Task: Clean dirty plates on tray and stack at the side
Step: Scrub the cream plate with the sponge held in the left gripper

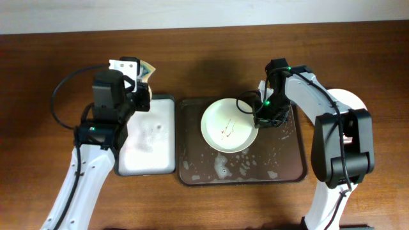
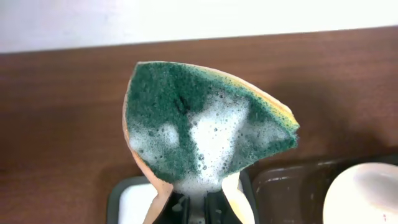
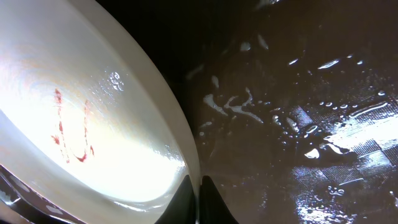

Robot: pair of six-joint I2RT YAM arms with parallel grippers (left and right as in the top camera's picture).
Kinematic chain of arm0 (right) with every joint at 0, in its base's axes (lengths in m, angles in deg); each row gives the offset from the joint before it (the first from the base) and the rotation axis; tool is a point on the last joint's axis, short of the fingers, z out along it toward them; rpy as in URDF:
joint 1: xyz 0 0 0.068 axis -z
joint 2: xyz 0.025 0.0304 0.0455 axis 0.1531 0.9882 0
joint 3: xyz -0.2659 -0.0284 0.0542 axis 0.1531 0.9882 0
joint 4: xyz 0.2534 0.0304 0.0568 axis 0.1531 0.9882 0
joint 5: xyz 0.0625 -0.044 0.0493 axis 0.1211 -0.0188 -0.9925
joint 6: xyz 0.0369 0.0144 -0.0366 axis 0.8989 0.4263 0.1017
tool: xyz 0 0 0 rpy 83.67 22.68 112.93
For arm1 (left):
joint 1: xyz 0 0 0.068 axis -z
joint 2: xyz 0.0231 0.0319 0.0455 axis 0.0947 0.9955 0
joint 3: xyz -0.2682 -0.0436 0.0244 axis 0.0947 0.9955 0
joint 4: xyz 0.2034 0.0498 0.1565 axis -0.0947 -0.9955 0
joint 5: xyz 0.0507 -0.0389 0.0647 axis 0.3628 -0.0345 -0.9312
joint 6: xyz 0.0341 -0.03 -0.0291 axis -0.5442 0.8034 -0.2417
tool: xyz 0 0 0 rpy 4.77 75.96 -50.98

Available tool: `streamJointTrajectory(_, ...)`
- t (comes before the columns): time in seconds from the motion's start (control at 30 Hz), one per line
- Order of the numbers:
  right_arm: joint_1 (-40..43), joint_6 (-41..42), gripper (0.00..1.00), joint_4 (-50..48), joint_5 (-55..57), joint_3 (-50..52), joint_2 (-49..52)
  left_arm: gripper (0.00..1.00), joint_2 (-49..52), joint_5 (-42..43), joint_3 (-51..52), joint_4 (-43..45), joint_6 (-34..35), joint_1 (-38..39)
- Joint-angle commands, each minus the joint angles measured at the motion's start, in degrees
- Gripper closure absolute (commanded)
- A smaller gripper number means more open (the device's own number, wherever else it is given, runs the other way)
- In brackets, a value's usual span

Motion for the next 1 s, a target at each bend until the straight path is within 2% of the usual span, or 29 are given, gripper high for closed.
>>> streamJointTrajectory(0.0,-0.6,0.1,0.96,0.0,0.5,0.3,-0.5,1.0,-3.5,-0.4,-1.2,0.6,-1.2,0.2)
streamJointTrajectory(0.43,-0.9,0.1,0.96,1.0,0.5,0.3,-0.5,1.0,-3.2,-0.4,-1.2,-2.1,-1.1,0.2)
streamJointTrajectory(0.5,-1.9,0.1,0.96,1.4,0.5,0.3,-0.5,1.0,-1.5,-0.4,-1.2,-4.9,0.2,0.2)
streamJointTrajectory(0.63,-6.3,1.2,0.96,1.5,1.1,0.3,-0.3,1.0,6.3,0.6,-1.2,-17.4,10.4,0.3)
streamJointTrajectory(0.7,-7.1,2.3,0.96,1.5,1.1,0.3,0.1,1.0,10.2,6.7,-1.2,-21.0,11.1,0.3)
streamJointTrajectory(0.8,-7.1,2.3,0.96,1.8,0.9,0.3,0.6,1.0,10.8,11.1,-1.2,-19.6,11.0,1.8)
streamJointTrajectory(0.87,-7.1,2.3,0.96,1.6,0.9,0.3,0.6,1.0,10.5,15.6,-1.2,-15.6,11.1,5.8)
streamJointTrajectory(0.97,-7.1,2.3,0.96,1.5,0.9,0.3,0.6,1.0,11.1,15.3,-1.2,-11.4,19.4,13.7)
